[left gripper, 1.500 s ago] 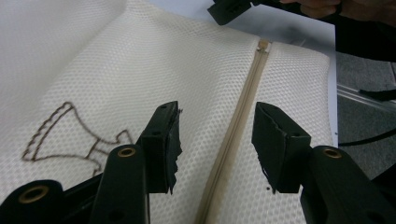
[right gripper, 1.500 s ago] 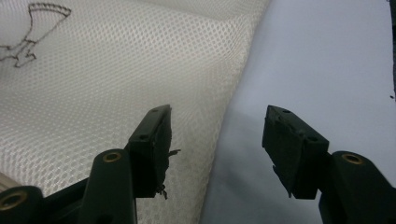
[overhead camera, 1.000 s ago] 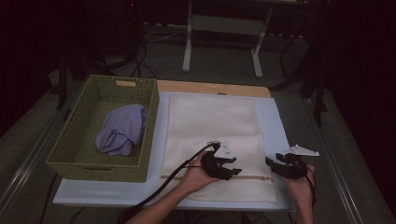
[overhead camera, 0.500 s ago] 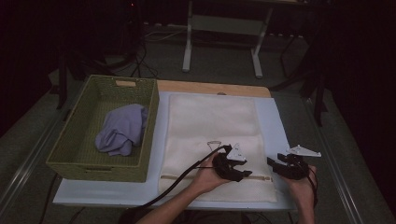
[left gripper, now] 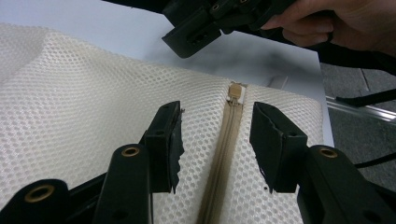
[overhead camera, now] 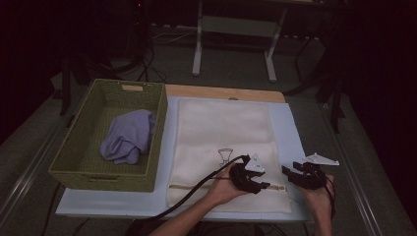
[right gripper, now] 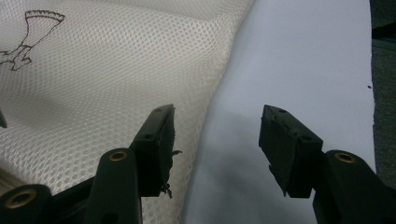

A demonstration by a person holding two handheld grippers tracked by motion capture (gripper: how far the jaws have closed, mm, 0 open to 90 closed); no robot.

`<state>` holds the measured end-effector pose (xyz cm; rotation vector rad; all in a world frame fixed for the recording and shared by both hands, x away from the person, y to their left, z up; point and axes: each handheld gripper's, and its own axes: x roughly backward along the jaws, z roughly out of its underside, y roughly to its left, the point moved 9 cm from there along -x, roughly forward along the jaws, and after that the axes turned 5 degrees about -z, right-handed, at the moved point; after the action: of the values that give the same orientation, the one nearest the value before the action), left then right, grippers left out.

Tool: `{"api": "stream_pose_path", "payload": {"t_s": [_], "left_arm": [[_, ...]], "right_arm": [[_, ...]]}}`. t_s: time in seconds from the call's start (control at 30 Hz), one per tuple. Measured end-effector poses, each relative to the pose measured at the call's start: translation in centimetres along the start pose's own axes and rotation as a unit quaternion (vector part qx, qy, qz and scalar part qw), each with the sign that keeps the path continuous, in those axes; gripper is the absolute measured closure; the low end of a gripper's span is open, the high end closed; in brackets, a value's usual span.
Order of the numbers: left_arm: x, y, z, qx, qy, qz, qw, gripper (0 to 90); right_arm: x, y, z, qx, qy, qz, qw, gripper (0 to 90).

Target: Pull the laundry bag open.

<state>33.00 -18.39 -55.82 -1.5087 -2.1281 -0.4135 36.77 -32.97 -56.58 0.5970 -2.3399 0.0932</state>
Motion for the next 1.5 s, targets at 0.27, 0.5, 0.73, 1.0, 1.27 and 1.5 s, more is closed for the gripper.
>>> {"api": "stream_pose_path", "payload": {"t_s": [0.27,0.5,0.73,1.0,1.27,1.5], "left_arm": [[-0.7,-0.1,0.0,-0.004,0.003,0.002,1.0,53.9],[-1.3,-0.3,-0.1,-0.008,0.001,0.006,0.9999,54.0],[-1.7,-0.5,-0.3,-0.011,0.0,0.008,0.9999,54.9],[-2.4,-0.8,-0.5,-0.009,0.0,0.013,0.9999,55.1],[-3.0,-1.0,-0.7,-0.005,-0.008,0.02,0.9998,55.0],[-3.7,-1.1,-0.6,-0.002,-0.004,0.022,0.9997,55.0]], "right_arm": [[0.0,-0.1,0.1,0.0,0.0,0.0,1.0,44.9],[0.1,-0.1,0.1,0.001,-0.001,0.001,1.0,44.9],[0.1,-0.2,0.1,0.001,-0.001,0.0,1.0,45.2],[0.1,-0.2,0.1,0.0,-0.001,0.001,1.0,45.2],[0.1,-0.3,0.2,0.001,-0.001,0.0,1.0,45.1],[0.2,-0.4,0.2,-0.001,-0.003,0.0,1.0,45.1]]}}
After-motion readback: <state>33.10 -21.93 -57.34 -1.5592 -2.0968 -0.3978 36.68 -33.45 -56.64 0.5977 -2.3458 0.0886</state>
